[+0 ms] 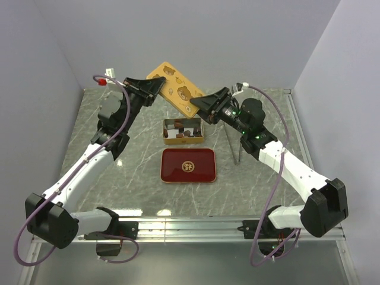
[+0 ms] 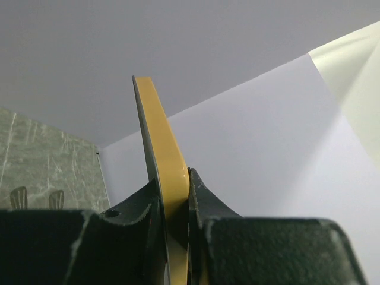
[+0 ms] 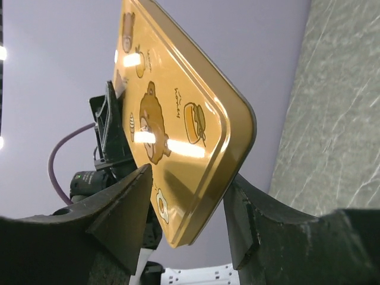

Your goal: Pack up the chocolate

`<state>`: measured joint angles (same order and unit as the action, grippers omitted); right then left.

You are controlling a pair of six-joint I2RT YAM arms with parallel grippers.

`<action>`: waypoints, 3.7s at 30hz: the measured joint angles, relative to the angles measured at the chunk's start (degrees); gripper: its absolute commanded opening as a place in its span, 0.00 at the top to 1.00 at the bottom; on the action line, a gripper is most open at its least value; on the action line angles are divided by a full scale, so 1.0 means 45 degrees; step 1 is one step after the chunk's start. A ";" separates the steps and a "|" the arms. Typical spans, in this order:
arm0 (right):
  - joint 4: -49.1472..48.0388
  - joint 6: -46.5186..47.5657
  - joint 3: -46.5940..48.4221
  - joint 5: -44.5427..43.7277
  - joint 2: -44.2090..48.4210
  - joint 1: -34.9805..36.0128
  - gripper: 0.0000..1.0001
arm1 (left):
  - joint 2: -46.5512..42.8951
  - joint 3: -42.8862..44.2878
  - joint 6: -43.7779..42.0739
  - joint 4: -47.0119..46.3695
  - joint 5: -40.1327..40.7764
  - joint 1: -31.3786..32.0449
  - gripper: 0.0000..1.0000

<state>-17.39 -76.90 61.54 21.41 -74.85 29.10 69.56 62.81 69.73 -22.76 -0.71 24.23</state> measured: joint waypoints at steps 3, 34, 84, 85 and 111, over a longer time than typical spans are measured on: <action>-0.1030 -0.0029 -0.0627 -0.0180 0.0058 -0.0083 0.48 | 0.0000 -0.0233 0.0253 -0.0039 0.0092 0.0097 1.00; -0.4197 0.0806 0.0068 0.2375 -0.2404 -0.3099 0.83 | 0.1316 -0.0306 0.0899 0.1530 -0.0986 0.0189 0.18; 0.1258 0.4687 0.3109 0.7694 -0.9267 -0.5027 0.81 | 0.7096 0.0554 -0.4235 0.3643 -0.3929 -0.1957 0.19; 0.1564 0.4915 0.3249 0.7689 -0.9355 -0.5037 0.79 | 0.7218 0.0597 -0.4294 0.3740 -0.3929 -0.1948 0.19; 0.7849 0.9938 0.5207 0.5226 -1.0210 -0.4745 0.61 | 0.7694 0.1146 -0.5139 0.5440 -0.2035 -0.1302 0.18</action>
<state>17.93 -32.18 84.97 44.93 -120.79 7.75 104.18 67.96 46.61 1.72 -9.87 18.37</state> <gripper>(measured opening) 0.388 0.813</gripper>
